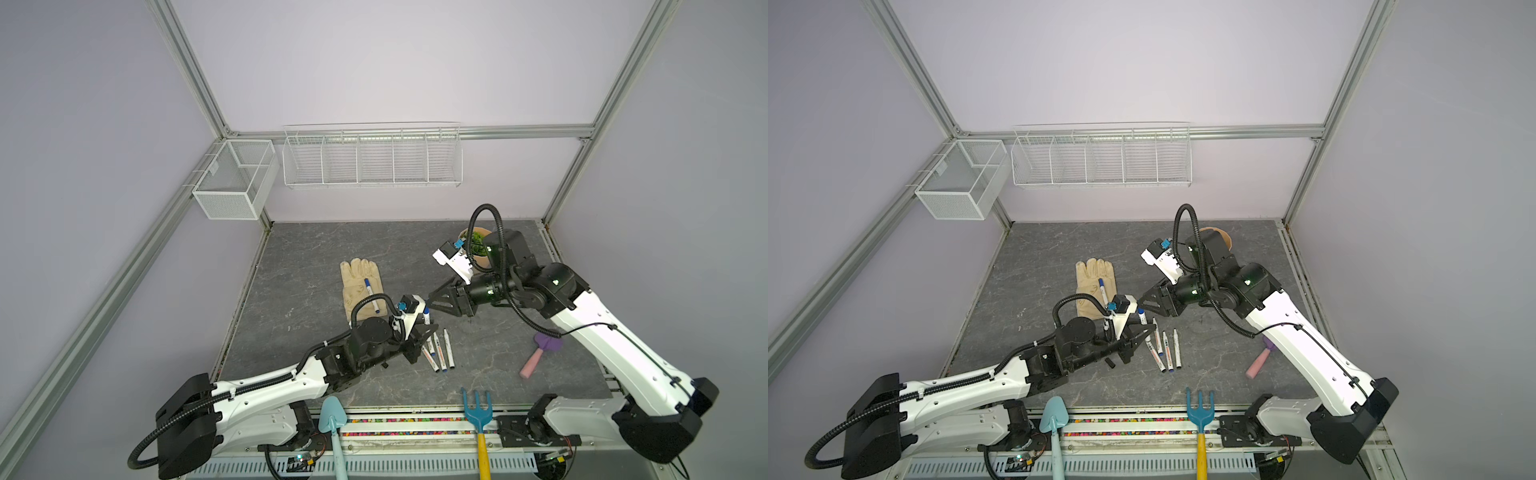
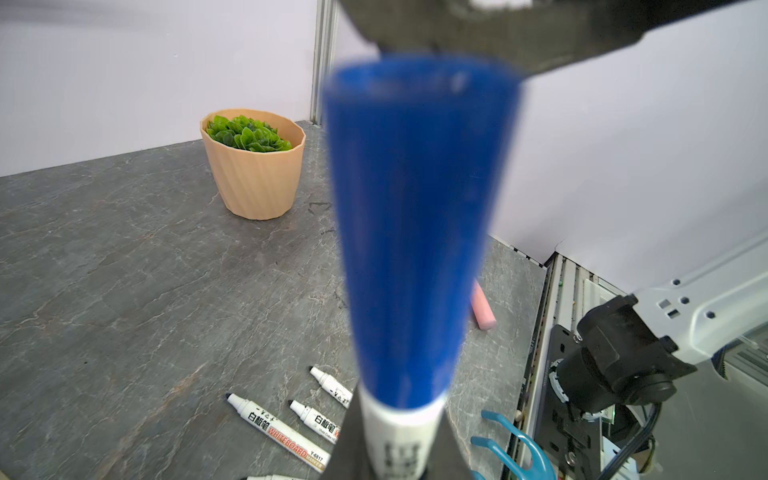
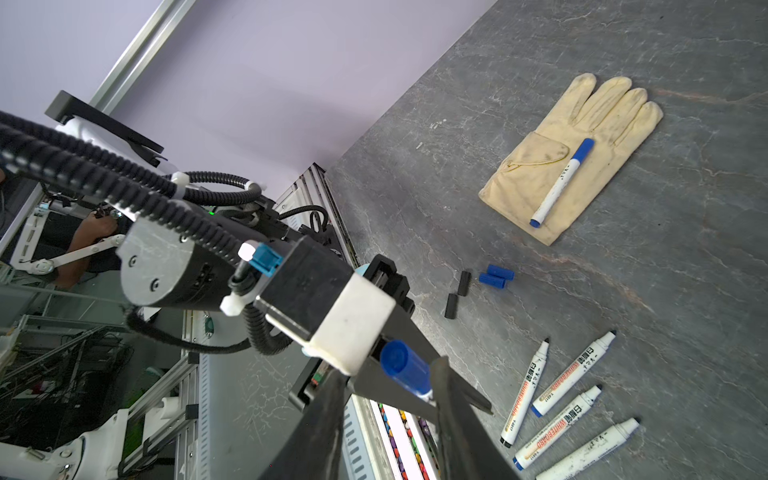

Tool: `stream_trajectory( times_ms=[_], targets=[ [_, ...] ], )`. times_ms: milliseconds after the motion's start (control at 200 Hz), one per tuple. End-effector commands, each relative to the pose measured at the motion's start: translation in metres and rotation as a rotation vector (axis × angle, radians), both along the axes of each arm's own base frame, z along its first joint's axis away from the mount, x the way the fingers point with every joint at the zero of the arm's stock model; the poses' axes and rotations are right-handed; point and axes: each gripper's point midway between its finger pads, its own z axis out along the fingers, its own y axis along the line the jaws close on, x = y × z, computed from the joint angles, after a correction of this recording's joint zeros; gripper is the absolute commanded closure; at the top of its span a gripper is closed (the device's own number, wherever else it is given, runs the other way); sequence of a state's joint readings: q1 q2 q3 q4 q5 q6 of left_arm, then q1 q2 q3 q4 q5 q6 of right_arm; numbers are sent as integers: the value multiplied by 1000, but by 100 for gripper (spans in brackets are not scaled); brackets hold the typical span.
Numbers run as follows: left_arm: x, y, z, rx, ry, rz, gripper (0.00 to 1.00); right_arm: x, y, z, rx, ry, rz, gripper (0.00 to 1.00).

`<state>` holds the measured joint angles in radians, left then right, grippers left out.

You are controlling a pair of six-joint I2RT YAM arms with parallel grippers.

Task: Insert the pens into the pen caps
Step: 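Lift the capped white marker with the left gripper toward the glove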

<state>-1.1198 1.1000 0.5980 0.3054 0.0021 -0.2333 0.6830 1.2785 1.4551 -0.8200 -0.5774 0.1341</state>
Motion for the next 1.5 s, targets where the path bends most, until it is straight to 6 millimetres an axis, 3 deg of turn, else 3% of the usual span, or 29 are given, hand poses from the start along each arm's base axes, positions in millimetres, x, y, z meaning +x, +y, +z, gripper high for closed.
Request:
stream_trajectory(
  times_ms=[0,480,765,900,1205,1315,1499],
  targets=[
    [-5,-1,17,-64,-9,-22,100,9,3,4,6,-32,-14,63],
    [-8,-8,17,-61,7,-51,100,3,16,-4,71,60,21,69],
    [-4,-11,25,-76,-7,-41,100,-9,16,-29,44,129,37,77],
    [2,-4,44,-125,-34,-3,100,-16,8,-58,-40,184,32,83],
    [24,40,138,-334,-213,176,100,-36,-29,-163,-376,427,-39,91],
    [25,42,154,-356,-238,182,100,-35,-29,-172,-394,432,-47,92],
    [25,39,152,-354,-223,169,100,-31,-27,-173,-403,421,-46,93]
  ],
)
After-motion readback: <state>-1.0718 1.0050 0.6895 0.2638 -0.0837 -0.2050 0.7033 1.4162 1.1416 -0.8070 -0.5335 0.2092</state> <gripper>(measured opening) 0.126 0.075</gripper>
